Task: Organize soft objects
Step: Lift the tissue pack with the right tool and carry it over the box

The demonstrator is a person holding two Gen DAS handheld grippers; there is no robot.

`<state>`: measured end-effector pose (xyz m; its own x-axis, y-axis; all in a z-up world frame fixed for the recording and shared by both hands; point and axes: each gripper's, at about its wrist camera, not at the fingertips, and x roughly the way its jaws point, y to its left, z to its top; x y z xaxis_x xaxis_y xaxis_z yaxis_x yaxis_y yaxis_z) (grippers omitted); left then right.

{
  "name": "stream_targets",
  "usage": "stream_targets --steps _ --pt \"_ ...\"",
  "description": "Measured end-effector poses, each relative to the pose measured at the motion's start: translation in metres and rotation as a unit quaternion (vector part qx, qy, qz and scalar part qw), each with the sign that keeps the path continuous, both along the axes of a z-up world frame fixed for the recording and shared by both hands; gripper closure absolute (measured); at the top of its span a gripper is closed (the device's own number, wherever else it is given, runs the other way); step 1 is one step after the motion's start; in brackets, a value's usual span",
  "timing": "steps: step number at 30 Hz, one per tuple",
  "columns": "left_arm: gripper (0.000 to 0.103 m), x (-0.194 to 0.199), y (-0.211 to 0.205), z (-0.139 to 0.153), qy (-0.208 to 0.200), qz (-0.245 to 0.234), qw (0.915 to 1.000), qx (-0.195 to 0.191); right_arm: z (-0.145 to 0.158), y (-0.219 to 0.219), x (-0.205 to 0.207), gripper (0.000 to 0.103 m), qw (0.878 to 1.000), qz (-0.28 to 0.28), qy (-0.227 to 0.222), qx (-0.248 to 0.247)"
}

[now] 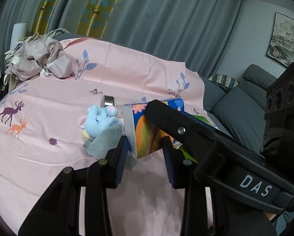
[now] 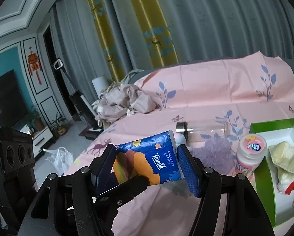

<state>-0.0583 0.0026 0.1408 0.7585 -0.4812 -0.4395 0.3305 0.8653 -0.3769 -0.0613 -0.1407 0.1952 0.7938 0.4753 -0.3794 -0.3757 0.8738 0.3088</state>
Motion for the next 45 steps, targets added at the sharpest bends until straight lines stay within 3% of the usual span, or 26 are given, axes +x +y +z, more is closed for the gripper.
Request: stream_targets --steps 10,24,45 --pt "0.070 -0.007 -0.008 0.013 -0.028 0.004 0.9996 0.009 0.011 -0.011 -0.007 0.036 1.000 0.000 -0.024 0.010" --pt "0.070 -0.009 -0.053 0.038 -0.066 -0.015 0.9970 0.037 0.024 -0.060 -0.013 0.036 0.998 -0.032 -0.037 0.045" --pt "0.070 0.007 -0.136 0.056 -0.067 -0.079 0.9931 0.055 0.023 -0.156 -0.019 0.036 0.987 -0.113 -0.002 0.116"
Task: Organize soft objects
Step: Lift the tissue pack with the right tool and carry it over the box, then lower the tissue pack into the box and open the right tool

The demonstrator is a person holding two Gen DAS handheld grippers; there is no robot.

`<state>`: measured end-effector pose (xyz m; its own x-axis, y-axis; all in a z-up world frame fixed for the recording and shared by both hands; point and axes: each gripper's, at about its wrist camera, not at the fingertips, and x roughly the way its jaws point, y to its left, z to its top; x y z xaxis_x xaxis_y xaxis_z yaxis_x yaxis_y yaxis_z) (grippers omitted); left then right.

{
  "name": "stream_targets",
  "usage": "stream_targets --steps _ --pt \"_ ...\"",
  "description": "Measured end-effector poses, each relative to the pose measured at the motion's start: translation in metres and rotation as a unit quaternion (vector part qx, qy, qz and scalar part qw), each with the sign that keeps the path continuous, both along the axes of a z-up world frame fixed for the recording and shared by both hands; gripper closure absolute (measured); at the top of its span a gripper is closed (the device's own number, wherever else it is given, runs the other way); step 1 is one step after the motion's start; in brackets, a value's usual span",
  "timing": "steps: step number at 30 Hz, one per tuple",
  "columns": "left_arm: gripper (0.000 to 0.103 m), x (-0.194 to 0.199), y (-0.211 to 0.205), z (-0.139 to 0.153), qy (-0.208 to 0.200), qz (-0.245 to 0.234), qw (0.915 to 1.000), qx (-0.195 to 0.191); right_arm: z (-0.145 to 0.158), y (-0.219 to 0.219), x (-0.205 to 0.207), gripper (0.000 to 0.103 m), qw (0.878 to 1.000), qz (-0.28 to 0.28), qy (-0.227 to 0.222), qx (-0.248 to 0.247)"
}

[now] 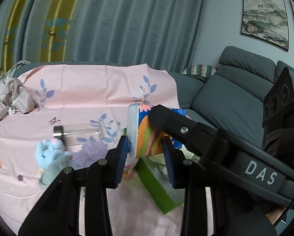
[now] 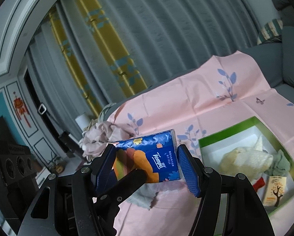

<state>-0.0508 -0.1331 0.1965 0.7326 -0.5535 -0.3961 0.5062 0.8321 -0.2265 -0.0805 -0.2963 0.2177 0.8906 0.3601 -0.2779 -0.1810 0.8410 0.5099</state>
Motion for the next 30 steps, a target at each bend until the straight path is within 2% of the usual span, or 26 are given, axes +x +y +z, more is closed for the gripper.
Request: stream_targets --steps 14,21,30 --pt "0.070 0.016 -0.064 -0.011 0.047 -0.060 0.9969 0.018 -0.029 -0.067 0.004 0.036 0.992 -0.058 0.083 0.072" --pt "0.070 0.026 -0.085 -0.026 0.081 -0.075 0.9933 0.033 -0.050 -0.088 0.011 0.036 0.982 -0.077 0.141 0.101" --pt "0.070 0.046 -0.102 -0.056 0.149 -0.088 0.9829 0.064 -0.083 -0.101 0.029 0.036 0.962 -0.090 0.231 0.117"
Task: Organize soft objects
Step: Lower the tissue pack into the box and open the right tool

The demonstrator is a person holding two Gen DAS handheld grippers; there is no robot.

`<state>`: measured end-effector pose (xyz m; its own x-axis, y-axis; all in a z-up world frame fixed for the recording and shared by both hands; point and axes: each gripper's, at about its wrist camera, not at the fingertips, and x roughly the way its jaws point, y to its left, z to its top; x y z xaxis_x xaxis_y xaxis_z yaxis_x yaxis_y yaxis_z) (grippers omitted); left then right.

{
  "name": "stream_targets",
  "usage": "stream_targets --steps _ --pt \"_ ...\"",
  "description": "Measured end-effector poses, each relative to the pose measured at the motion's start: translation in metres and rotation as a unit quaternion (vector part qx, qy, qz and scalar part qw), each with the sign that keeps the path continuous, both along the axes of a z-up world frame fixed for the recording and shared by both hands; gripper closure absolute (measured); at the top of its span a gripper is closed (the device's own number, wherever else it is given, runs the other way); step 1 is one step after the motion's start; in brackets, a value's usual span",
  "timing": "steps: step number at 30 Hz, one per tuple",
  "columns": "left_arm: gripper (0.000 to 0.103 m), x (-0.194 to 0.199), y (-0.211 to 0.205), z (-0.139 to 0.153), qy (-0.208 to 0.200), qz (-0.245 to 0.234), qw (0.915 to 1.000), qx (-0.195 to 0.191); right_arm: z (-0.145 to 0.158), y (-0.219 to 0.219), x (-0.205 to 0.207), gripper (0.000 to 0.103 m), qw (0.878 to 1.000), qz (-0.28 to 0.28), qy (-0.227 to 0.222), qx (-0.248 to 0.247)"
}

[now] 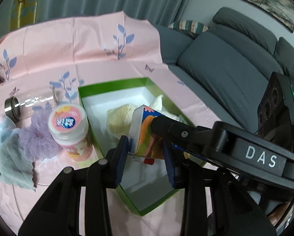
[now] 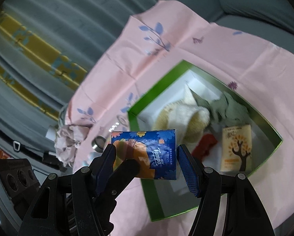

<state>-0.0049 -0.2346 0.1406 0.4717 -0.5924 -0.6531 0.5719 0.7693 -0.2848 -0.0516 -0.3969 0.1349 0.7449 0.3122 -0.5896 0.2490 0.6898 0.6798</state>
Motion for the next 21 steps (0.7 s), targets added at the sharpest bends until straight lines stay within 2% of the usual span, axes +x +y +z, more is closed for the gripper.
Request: stream_targets --steps 6,21 --pt "0.070 0.007 -0.009 -0.015 0.015 0.004 0.9997 0.021 -0.011 -0.001 0.008 0.035 0.999 -0.006 0.036 -0.007" --pt "0.069 0.018 -0.031 -0.035 0.061 -0.017 0.9969 0.048 -0.031 -0.016 0.011 0.035 0.996 -0.032 0.088 0.003"
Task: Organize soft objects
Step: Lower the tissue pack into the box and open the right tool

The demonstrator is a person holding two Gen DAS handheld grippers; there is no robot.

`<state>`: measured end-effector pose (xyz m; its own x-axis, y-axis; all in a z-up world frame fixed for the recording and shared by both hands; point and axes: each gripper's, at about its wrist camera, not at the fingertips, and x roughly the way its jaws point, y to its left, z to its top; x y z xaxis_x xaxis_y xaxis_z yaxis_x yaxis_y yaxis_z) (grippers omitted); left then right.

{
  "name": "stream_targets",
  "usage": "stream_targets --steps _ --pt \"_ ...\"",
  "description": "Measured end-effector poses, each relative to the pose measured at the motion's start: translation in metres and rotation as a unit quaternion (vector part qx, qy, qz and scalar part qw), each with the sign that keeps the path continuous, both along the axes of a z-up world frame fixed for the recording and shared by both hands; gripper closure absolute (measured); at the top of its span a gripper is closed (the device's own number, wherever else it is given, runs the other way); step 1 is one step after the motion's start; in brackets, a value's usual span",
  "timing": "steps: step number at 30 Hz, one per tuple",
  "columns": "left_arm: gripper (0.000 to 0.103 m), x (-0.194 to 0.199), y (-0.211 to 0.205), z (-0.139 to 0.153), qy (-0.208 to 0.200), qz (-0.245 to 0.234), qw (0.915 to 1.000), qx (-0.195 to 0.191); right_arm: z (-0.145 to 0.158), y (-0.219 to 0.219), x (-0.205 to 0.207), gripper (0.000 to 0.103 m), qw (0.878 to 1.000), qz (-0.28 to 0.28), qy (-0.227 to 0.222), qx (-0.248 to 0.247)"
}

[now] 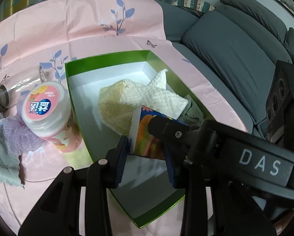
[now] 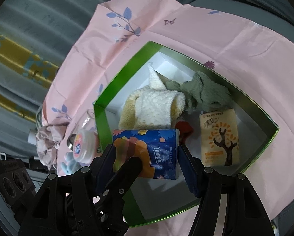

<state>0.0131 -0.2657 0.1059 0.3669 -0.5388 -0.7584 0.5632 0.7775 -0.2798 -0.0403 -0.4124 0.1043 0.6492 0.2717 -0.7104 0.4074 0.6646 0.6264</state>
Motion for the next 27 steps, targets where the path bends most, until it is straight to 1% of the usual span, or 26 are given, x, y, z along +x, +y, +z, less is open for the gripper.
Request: stream_targets --steps 4,12,17,22,27 --pt "0.069 0.000 -0.006 -0.003 0.001 -0.006 0.9999 0.008 -0.003 -0.002 -0.001 0.035 1.000 -0.006 0.009 -0.002" --pt "0.067 0.001 -0.013 -0.008 0.013 -0.015 0.9996 0.021 -0.005 0.000 0.002 0.035 0.999 -0.012 0.029 -0.030" --pt "0.067 0.006 -0.017 -0.014 0.031 -0.016 0.9990 0.029 -0.006 0.001 0.002 0.035 0.998 -0.012 0.037 -0.046" --pt "0.066 0.008 -0.016 -0.021 0.048 -0.012 0.9986 0.021 -0.006 0.005 0.005 0.035 0.997 -0.012 0.048 -0.063" --pt "0.065 0.006 -0.013 -0.016 0.045 -0.008 0.9987 0.022 -0.005 0.007 0.004 0.035 0.997 -0.007 0.044 -0.059"
